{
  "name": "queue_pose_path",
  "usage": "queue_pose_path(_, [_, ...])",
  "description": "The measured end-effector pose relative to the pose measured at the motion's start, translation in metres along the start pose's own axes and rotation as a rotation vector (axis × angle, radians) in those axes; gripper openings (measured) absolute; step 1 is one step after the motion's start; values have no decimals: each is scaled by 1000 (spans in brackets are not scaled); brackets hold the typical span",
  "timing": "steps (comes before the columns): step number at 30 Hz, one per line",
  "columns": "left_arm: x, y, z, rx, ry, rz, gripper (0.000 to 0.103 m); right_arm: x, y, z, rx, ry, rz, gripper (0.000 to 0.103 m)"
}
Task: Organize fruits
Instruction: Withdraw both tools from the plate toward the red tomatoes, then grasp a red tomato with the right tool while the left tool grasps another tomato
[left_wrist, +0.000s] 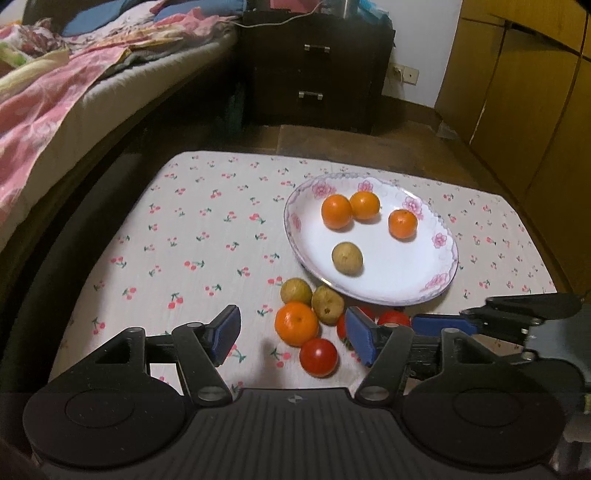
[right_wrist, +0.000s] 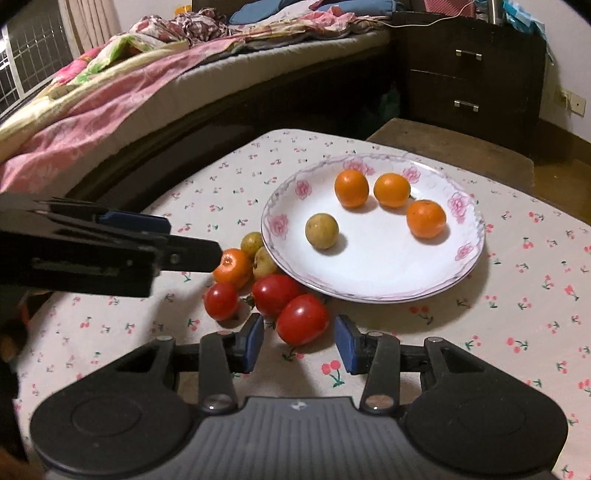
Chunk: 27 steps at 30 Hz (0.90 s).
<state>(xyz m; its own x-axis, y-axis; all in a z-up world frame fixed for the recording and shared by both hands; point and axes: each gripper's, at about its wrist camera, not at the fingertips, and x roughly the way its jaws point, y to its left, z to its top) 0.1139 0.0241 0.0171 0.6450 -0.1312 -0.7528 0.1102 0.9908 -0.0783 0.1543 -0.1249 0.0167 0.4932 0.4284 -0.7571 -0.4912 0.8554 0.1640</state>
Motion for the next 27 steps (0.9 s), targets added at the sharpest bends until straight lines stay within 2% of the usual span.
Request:
queue_pose_path(9, [3, 9, -18, 8, 43, -40, 71, 16, 1, 0, -25, -22, -1, 40])
queue_pose_path(13, [7, 7, -22, 10, 60, -58, 71, 13, 5, -1, -61, -32, -8, 40])
queue_pose_path(22, [22, -2, -27, 22, 81, -65, 71, -5, -3, -5, -49, -27, -10, 40])
queue_pose_path(27, [30, -6, -25, 14, 75, -71, 59, -17, -11, -7, -20, -39, -13, 40])
